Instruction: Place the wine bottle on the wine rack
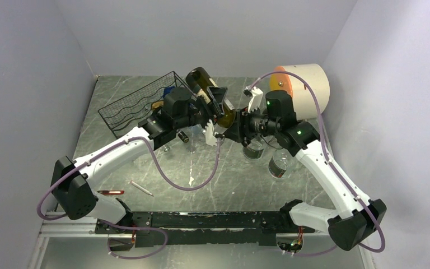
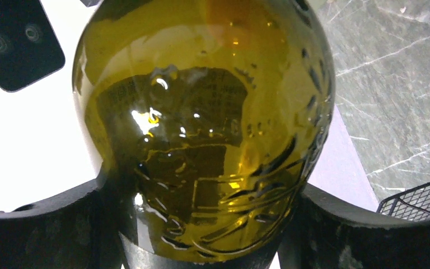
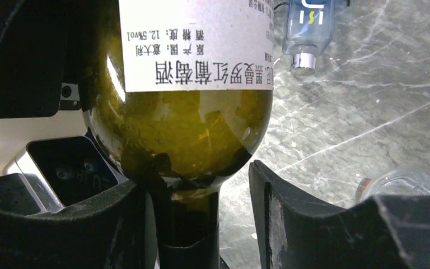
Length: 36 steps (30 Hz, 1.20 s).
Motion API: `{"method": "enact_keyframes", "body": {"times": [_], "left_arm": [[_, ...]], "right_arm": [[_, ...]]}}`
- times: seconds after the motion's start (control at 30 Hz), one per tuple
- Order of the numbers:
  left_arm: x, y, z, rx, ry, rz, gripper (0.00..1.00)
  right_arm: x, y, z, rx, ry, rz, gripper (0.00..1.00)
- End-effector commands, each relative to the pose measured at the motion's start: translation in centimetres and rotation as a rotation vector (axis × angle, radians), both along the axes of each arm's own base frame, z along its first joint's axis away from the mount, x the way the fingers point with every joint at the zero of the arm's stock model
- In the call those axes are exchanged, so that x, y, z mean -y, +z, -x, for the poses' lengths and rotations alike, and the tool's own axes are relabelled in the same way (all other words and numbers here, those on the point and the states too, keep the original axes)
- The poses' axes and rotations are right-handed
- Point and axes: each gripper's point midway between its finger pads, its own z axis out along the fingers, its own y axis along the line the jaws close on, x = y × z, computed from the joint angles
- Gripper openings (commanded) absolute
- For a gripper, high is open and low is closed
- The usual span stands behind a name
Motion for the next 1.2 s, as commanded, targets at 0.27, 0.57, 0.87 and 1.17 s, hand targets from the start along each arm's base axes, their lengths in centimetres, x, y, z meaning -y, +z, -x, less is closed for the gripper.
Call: {"method": "enact_keyframes", "body": {"times": [0.27, 0.57, 0.87, 1.17], "left_arm": [[0.6, 6.7, 0.7, 0.106, 0.009, 0.132, 0.07], [0.3, 7.0, 1.1, 0.088, 0.015, 0.195, 0.84], [-0.1, 4.5, 1.3, 0.064, 0.020, 0.141, 0.99], [-2.7, 10.4, 0.1, -0.213, 0.186, 0.548, 0.97]], "right_arm": [[-0.5, -1.2, -1.8, -0.019, -0.054, 0.017, 0.26], [0.2, 0.8, -2.7, 0.055, -0.123, 0.008, 0.00], [2.9, 4.5, -4.4, 0.158, -0.336, -0.023, 0.00], [2.7, 3.2, -4.0, 0.139, -0.310, -0.011, 0.00]]}}
